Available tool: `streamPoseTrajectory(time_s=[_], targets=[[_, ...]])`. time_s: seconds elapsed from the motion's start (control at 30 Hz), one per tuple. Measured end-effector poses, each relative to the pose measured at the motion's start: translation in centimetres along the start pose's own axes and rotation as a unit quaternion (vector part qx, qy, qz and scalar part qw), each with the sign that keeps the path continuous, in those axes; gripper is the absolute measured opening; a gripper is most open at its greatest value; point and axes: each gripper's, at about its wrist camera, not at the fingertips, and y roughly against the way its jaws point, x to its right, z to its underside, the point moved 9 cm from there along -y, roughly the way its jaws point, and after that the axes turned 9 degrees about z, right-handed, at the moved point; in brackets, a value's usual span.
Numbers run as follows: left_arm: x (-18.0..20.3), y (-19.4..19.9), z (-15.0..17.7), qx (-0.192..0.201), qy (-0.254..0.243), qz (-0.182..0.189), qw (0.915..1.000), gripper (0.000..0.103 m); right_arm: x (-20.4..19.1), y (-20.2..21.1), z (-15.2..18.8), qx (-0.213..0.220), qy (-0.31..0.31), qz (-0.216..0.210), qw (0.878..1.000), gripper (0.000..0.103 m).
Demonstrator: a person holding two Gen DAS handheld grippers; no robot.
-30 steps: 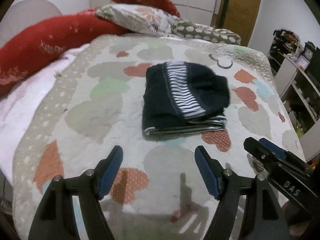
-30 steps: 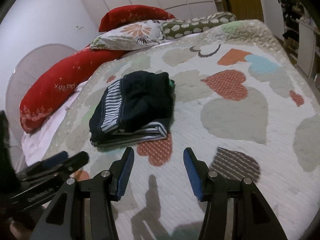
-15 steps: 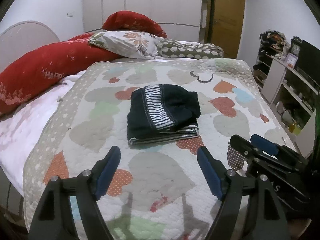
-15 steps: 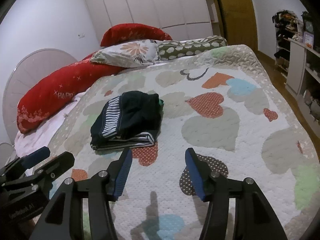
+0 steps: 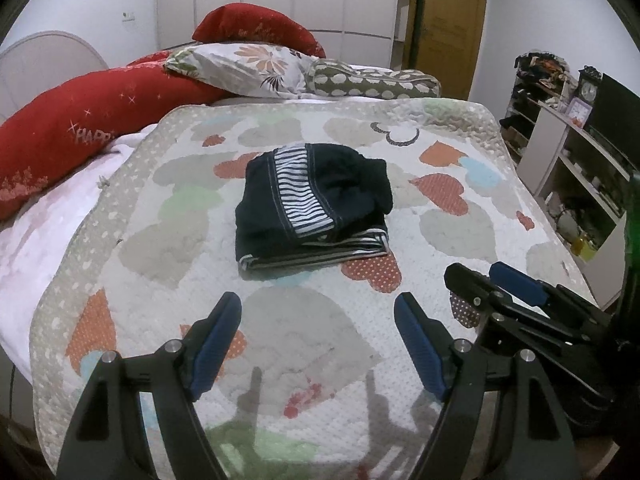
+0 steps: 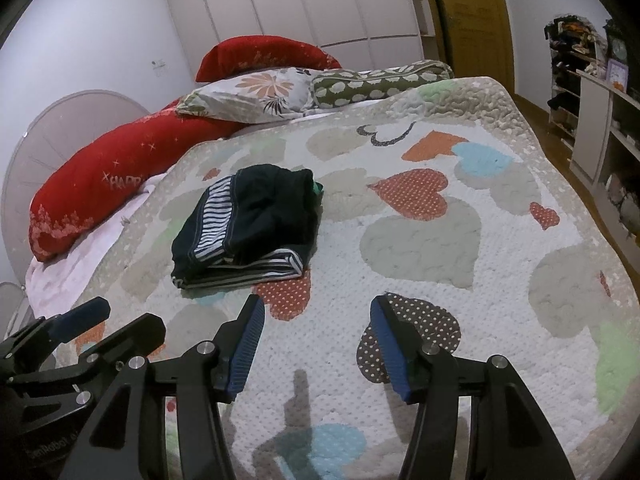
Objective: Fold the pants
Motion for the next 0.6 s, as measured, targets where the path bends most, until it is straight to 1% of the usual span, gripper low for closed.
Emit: streamPoseTrajectory(time_s=[0.27, 0.37, 0.5, 0.6], targets=[[-0.2, -0.1, 0.0, 0.000, -0.001, -0.003, 1.0000, 0.078, 0.0, -0.2, 0.1, -0.001, 0.000, 0.001, 1.000, 0.060], [-0.6, -0.3, 0.1, 0.002, -0.001, -0.010, 1.0000, 0.078, 0.6, -0.3, 0.1, 0.001, -0.002, 0.005, 1.000, 0.060], [-1.2, -0.8, 0.0, -0.007, 0.011, -0.007, 0.9999, 0.078, 1.5, -0.7, 0.1, -0.003, -0.013, 0.012, 1.000, 0.060], [-1.5, -1.1, -0.1, -0.009, 0.011, -0.015, 0.9998, 0.078, 1.9, -0.7, -0.2, -0.004, -0.016, 0.018, 1.000, 0.060]])
